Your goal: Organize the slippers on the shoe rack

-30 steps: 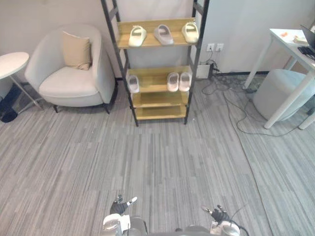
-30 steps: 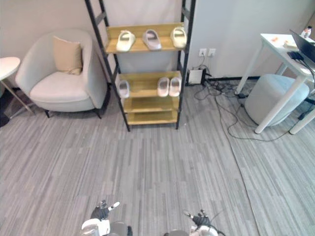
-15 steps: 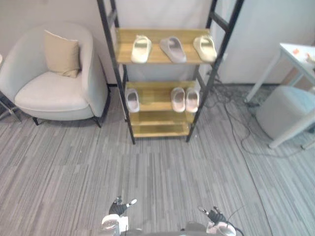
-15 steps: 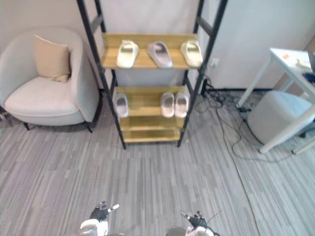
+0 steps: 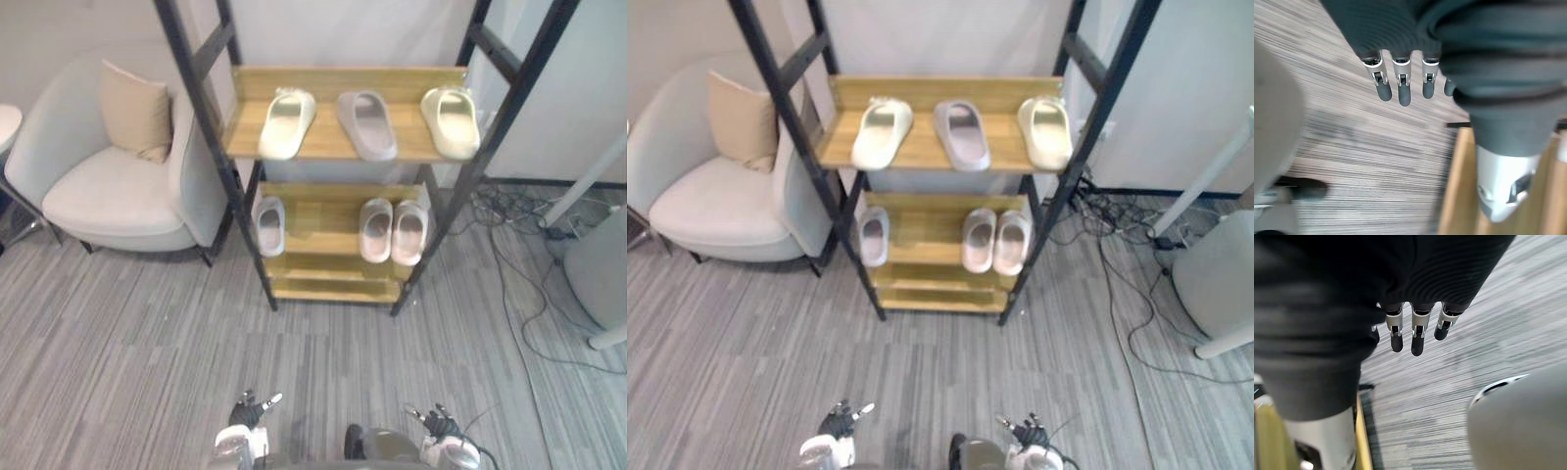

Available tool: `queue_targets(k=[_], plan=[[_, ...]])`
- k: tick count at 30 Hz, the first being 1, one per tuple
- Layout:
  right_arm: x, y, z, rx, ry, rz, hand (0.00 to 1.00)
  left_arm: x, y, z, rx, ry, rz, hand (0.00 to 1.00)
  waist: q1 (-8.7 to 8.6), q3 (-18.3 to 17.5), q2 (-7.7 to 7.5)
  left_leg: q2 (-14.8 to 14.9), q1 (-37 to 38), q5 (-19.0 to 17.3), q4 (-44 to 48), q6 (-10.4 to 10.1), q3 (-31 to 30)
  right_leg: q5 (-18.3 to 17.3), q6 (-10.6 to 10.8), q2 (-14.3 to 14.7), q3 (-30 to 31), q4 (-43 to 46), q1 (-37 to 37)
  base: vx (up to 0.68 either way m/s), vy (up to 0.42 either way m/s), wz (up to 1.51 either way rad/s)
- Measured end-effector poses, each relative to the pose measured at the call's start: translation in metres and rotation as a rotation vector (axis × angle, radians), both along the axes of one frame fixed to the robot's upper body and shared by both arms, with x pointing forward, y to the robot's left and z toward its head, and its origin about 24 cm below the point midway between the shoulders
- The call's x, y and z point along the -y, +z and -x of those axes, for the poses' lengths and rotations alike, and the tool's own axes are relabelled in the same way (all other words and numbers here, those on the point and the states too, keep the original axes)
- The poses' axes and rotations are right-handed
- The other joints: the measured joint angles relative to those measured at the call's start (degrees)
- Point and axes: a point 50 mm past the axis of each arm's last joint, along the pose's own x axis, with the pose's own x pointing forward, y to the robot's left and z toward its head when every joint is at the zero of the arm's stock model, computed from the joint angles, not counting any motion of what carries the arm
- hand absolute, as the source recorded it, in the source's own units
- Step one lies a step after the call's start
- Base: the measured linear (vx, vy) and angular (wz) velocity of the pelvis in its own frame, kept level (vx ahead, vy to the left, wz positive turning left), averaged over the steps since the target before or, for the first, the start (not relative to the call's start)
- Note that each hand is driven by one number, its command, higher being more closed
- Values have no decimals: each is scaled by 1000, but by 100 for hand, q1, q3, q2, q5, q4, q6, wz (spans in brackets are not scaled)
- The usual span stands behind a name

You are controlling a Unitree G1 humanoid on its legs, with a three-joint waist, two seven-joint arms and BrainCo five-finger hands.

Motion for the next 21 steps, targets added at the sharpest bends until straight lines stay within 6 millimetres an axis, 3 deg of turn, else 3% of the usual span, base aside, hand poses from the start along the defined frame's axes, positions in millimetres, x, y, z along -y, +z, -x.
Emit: queue_targets(k=[2, 4, 5, 6, 7, 9, 11, 13, 15, 16, 19, 20, 21], plan=[[-2, 1, -3, 11, -4, -4, 0, 0, 2, -3, 19, 5, -1, 0, 77, -3, -16, -104, -354, -130, -976, 38, 123, -62, 102, -80, 163, -212, 247, 325, 51, -39], [-2, 0, 1, -2, -10, -6, 0, -1, 3, -4, 27, 4, -4, 0, 92, -3, -62, -336, -515, 2, -2119, 23, 74, -175, 247, -228, 240, -361, 494, 362, 131, -17], [-3, -1, 3, -8, -12, -6, 0, -1, 3, -4, 27, 3, -4, 0, 94, -7, -69, -469, -478, 328, -2874, 19, 15, -273, 369, -306, 279, -412, 625, 391, 202, -17], [-2, -2, 5, -14, -13, -4, 0, 0, 3, -4, 28, -2, -4, 0, 126, -18, -66, -543, -413, 921, -3201, 65, -50, -387, 478, -338, 366, -410, 715, 409, 234, -25], [-5, -3, 7, -26, -14, -13, 0, -2, 3, -4, 27, -6, -10, 0, 175, -76, -179, -677, -311, 987, -3258, 192, 45, -471, 576, -449, 511, -412, 771, 442, 244, -28], [-16, -7, 14, -50, -17, -45, 0, -11, 2, -1, 13, -8, -33, 0, 176, -298, -440, -874, -256, 754, -3298, 345, 284, -494, 640, -697, 682, -359, 764, 462, 206, -27], [-19, -7, 14, -50, -7, -53, 0, -12, 2, 0, 5, -13, -36, 0, 228, -333, -512, -959, 21, 571, -3361, 456, 440, -472, 691, -813, 832, 353, 550, 431, 197, -35], [-14, -6, 12, -41, -3, -42, 0, -11, 0, 1, -8, -33, -34, 0, 180, -272, -425, -1006, 479, 400, -3597, 515, 447, -250, 1207, -915, 847, 2157, -172, 314, 167, -19], [-12, -6, 13, -41, -26, -44, 0, -10, -2, 4, -29, -50, -32, 0, 171, -276, -429, -1069, 986, 347, -3834, 524, 437, -424, 1181, -998, 772, 3093, -564, 296, 105, 9], [-11, -7, 16, -48, -35, -45, 0, -9, -4, 6, -42, -56, -32, 0, 141, -284, -420, -1071, 1226, 346, -4012, 520, 407, -536, 1136, -1019, 614, 3131, -681, 318, 69, 23], [-9, -6, 13, -40, -39, -44, 0, -6, -4, 7, -46, -68, -26, 0, 93, -291, -397, -1032, 1485, 320, -4167, 475, 229, -580, 965, -980, 418, 2101, -1033, 224, -8, 43], [-9, -6, 13, -41, -39, -43, 0, -7, -4, 7, -47, -67, -28, 0, 93, -300, -404, -1024, 1494, 298, -4163, 437, 172, -449, 870, -937, 391, 1576, -1089, 270, -78, 33], [-10, -6, 13, -42, -39, -45, 0, -9, -4, 8, -48, -66, -32, 0, 93, -317, -431, -1038, 1496, 255, -4141, 364, 118, 23, 766, -888, 386, 922, -1092, 324, -143, 22]])
